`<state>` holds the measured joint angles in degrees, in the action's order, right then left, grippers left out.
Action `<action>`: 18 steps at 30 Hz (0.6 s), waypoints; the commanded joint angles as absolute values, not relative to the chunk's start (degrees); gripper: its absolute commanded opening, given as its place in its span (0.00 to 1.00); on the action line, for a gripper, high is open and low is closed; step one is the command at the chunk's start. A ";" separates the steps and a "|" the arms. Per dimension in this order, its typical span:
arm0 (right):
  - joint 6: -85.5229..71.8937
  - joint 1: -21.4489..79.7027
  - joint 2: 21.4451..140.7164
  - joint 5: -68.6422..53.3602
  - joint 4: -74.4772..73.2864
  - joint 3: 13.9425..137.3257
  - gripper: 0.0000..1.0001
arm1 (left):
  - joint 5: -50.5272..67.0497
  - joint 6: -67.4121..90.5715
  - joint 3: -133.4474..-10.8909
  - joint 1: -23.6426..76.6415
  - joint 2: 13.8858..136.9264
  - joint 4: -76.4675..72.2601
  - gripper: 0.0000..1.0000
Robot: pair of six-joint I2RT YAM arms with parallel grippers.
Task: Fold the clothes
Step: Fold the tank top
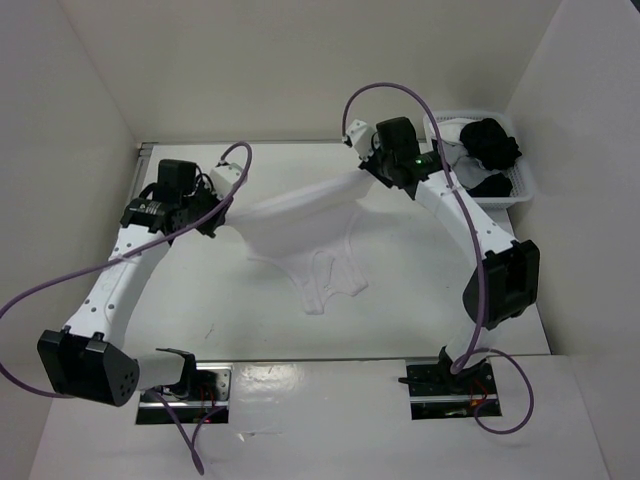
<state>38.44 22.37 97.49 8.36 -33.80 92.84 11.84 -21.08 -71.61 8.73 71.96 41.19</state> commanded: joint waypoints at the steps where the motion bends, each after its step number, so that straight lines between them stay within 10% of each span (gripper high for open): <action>1: 38.67 22.68 92.99 8.79 -31.03 91.41 0.00 | 11.43 -22.59 -70.58 8.88 70.22 42.19 0.00; 18: 39.20 22.68 89.65 8.26 -31.55 85.96 0.00 | 13.18 -23.12 -68.38 8.88 69.70 43.33 0.00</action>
